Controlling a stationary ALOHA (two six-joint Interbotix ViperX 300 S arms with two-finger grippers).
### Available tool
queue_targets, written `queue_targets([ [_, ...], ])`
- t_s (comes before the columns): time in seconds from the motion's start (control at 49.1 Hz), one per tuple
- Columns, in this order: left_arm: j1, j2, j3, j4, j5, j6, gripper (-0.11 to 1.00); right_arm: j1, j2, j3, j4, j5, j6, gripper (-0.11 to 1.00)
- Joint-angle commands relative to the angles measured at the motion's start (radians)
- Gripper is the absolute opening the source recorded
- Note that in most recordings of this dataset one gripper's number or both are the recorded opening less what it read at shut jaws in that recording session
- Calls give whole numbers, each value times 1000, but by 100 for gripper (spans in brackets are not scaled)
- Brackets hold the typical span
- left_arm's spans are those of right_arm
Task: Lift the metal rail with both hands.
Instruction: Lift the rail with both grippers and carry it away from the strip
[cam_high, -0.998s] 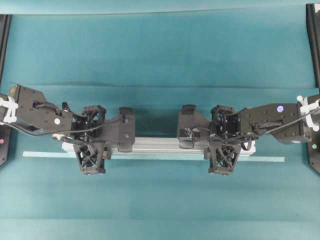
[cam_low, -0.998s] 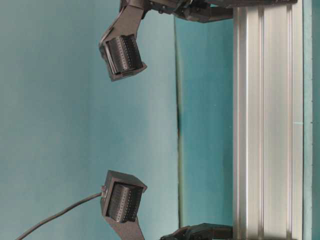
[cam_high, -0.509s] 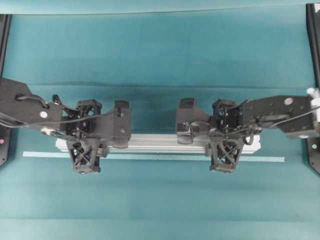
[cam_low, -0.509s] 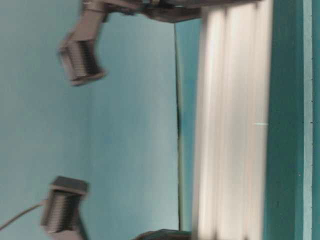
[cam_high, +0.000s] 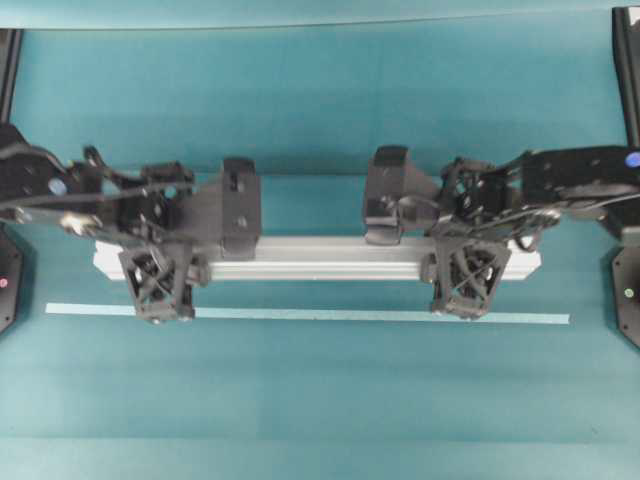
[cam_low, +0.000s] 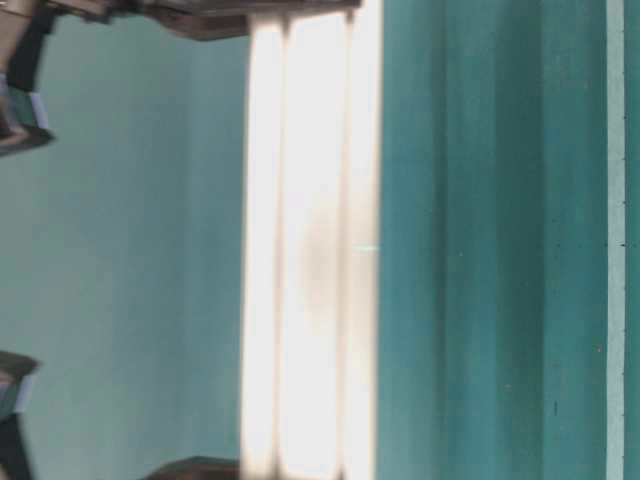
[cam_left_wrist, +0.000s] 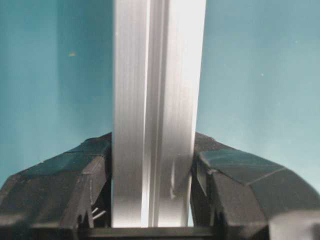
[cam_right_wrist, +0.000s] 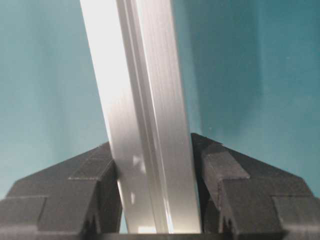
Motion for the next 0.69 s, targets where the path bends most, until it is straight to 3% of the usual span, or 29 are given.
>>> queue_targets([
  [0.0, 9, -43, -64, 0, 34, -3, 36, -8, -31, -48, 5, 17, 28, 39],
  [0.672, 21, -83, -302, 0, 298, -11, 36, -9, -57, -339, 5, 337, 31, 39],
])
